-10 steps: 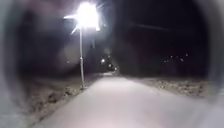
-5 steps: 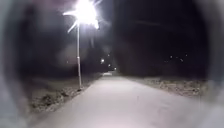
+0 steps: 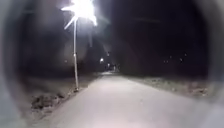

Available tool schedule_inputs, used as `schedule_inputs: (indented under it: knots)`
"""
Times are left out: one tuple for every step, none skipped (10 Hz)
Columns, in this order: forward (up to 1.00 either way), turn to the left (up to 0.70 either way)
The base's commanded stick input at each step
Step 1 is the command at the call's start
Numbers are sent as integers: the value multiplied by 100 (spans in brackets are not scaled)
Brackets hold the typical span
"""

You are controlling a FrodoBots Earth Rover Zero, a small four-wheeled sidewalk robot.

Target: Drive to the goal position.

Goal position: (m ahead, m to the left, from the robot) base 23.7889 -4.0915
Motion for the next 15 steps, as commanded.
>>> schedule_inputs:
  knots:
    - [70,6]
    - [70,14]
    - [70,14]
    - [70,14]
    - [70,14]
    - [70,14]
    - [70,14]
    - [70,1]
    - [70,0]
    - [70,0]
    - [70,0]
    - [70,0]
    - [70,0]
    - [70,0]
    - [70,0]
